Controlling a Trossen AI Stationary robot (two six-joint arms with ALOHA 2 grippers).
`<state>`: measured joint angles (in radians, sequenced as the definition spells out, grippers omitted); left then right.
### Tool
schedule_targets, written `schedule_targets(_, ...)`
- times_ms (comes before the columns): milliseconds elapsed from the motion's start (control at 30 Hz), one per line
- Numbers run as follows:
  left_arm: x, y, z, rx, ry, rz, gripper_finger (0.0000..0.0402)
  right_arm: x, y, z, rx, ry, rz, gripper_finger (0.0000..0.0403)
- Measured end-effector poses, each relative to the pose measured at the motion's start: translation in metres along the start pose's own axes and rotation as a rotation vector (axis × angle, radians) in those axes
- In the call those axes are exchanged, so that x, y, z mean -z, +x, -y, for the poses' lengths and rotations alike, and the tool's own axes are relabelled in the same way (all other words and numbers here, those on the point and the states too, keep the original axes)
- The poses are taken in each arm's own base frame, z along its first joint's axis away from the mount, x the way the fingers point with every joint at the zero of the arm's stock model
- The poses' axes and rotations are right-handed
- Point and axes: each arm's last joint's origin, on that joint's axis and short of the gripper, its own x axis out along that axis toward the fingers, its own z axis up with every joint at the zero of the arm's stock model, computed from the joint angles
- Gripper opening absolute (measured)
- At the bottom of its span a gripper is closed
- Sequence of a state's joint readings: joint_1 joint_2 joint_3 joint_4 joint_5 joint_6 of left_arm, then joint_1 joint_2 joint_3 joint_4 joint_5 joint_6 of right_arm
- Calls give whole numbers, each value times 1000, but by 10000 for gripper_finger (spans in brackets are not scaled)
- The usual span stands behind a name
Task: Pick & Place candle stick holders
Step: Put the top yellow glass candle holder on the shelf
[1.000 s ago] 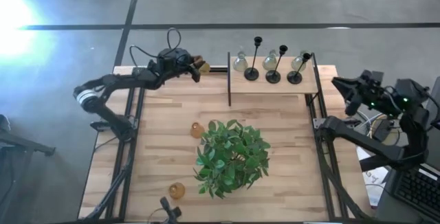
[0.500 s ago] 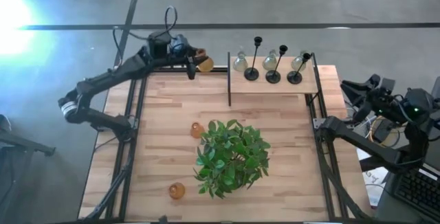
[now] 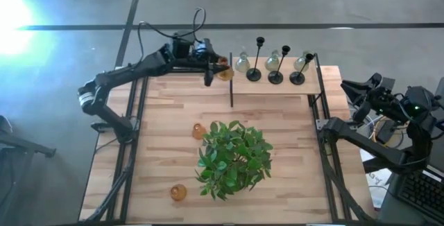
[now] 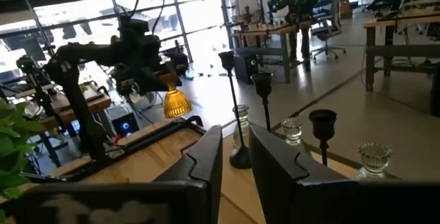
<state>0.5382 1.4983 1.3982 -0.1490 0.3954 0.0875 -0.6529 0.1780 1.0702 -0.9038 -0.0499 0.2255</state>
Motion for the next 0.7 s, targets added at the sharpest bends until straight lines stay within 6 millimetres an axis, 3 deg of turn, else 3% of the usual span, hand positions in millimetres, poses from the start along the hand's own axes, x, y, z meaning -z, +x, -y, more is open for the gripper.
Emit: schedule_targets(700, 19, 80, -17, 110, 28, -30, 140, 0, 0, 0, -1, 0, 0, 87)
